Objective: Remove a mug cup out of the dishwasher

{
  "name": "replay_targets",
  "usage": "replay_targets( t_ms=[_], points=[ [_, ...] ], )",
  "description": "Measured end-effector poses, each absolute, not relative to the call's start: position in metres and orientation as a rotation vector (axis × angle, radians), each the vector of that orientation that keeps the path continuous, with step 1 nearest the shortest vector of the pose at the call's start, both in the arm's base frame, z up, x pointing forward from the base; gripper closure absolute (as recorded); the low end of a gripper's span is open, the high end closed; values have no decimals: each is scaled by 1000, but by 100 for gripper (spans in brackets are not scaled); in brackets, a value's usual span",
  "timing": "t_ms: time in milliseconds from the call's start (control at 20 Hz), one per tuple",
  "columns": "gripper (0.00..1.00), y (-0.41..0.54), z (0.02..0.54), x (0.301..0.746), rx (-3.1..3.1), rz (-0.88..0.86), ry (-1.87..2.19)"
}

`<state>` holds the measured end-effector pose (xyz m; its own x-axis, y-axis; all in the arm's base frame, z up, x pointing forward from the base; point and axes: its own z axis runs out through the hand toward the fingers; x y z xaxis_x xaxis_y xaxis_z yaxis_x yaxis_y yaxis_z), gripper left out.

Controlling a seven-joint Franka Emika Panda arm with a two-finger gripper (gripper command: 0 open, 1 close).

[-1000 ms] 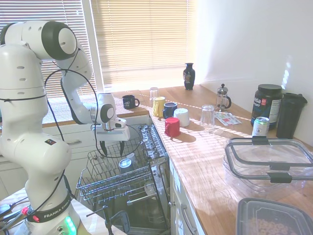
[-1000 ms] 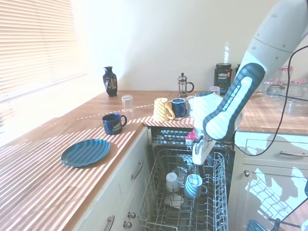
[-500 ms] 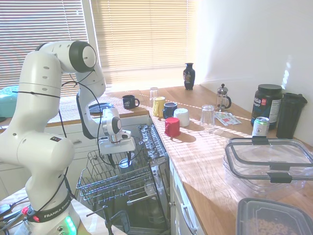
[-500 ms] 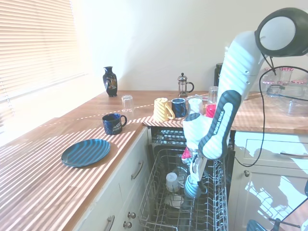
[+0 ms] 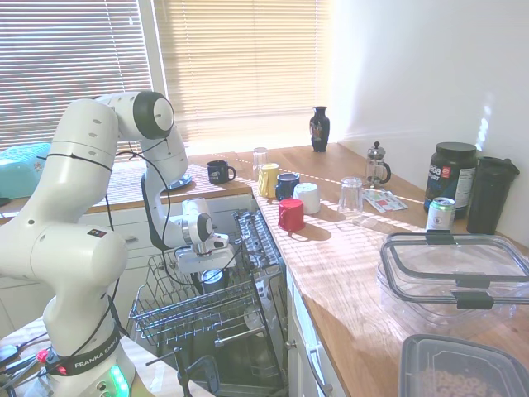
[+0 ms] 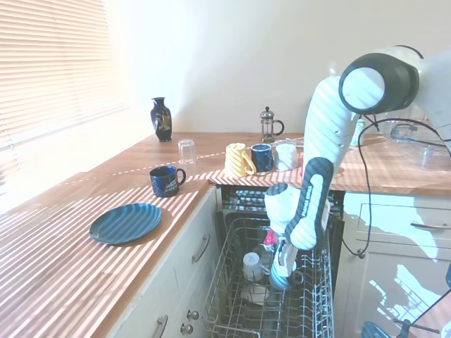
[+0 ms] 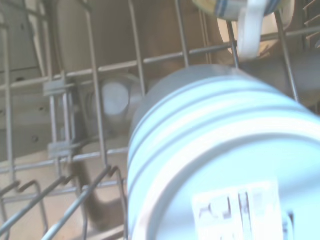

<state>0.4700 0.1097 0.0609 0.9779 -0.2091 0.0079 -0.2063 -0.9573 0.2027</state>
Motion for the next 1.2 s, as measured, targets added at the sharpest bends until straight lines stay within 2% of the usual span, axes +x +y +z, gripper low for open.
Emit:
replay_targets(
  t_ms=[700,1200],
  points=[
    [100,115,42,471,2961,40,-364],
    [100,108,32,473,2963,22,-410]
  ],
)
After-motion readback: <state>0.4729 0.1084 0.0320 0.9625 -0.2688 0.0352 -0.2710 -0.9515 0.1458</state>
